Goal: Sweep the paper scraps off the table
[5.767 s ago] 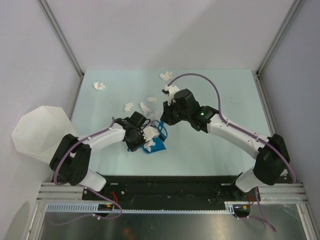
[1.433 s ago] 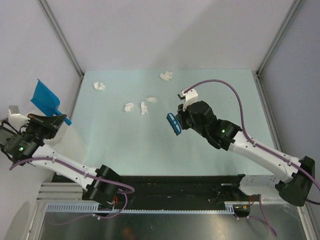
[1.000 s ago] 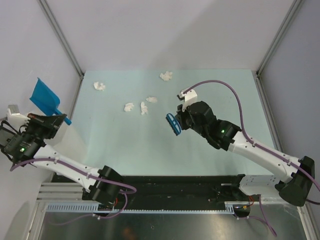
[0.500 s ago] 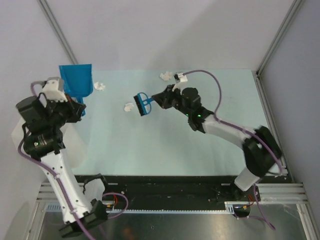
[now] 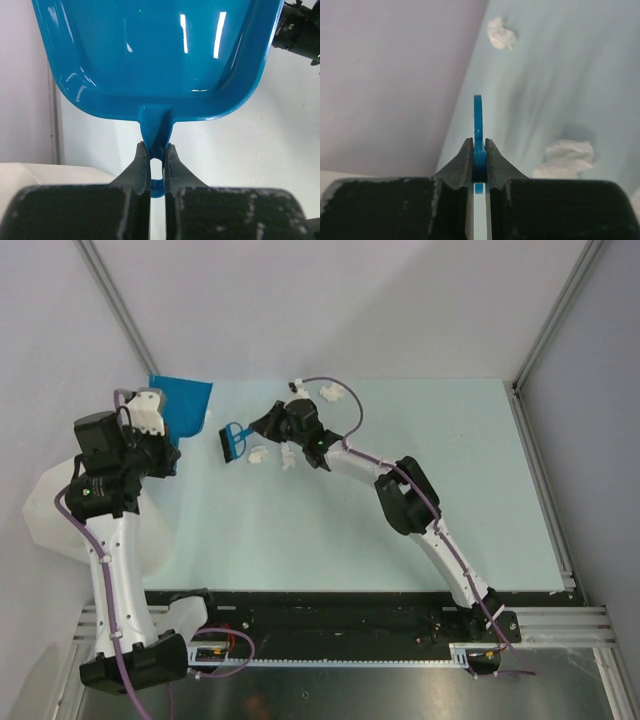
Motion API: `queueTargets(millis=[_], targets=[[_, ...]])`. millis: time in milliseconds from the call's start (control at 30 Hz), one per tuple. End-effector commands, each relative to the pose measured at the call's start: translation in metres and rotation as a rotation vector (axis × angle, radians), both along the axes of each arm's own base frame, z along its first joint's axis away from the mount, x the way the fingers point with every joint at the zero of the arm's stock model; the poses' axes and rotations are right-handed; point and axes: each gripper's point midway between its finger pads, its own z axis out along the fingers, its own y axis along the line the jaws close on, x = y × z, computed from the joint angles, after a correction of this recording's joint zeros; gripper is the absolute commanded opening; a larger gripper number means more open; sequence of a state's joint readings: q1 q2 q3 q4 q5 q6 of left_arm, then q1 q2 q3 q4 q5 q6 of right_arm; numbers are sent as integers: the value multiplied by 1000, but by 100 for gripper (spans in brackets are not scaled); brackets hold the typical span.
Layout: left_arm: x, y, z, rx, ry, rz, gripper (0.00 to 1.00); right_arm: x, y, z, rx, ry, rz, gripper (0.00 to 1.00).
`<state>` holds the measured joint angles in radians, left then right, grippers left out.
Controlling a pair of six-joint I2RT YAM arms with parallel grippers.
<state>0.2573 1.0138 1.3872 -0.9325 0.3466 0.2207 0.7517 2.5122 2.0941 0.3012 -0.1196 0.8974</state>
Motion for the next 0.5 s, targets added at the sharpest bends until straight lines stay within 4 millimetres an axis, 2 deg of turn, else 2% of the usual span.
queueTargets(millis=[0,67,100,133,167,200,233,267,300,333,367,400,433,467], targets=[[-1,4,-14,109,12,-29,0,15,-15,-51,-164,88,-64,0],[-1,3,-25,131,41,-48,0,23,-40,-72,-234,127,-96,0],[0,0,-29,146,52,-64,0,23,-48,-59,-227,119,-97,0],[0,-2,-33,163,62,-83,0,12,-59,-85,-239,167,-68,0],[0,-6,-41,171,80,-103,0,15,-74,-84,-219,177,-71,0],[1,-14,-47,195,96,-133,0,10,-81,-55,-162,135,-45,0],[0,-18,-52,217,106,-156,0,-5,-99,-85,-199,192,-45,0],[1,-23,-61,229,131,-176,0,-7,-117,-86,-203,199,-59,0],[0,-36,-67,247,143,-227,0,-10,-125,-80,-186,177,-58,0],[2,-37,-76,269,173,-236,0,-19,-133,-59,-168,153,-39,0],[1,-41,-85,275,198,-255,0,-35,-148,-82,-204,201,-28,0],[1,-46,-91,281,212,-279,0,-40,-158,-83,-218,208,-18,0],[3,-48,-99,291,239,-293,0,-51,-161,-68,-217,192,18,0],[2,-49,-107,293,263,-303,0,-63,-169,-78,-259,196,41,0]])
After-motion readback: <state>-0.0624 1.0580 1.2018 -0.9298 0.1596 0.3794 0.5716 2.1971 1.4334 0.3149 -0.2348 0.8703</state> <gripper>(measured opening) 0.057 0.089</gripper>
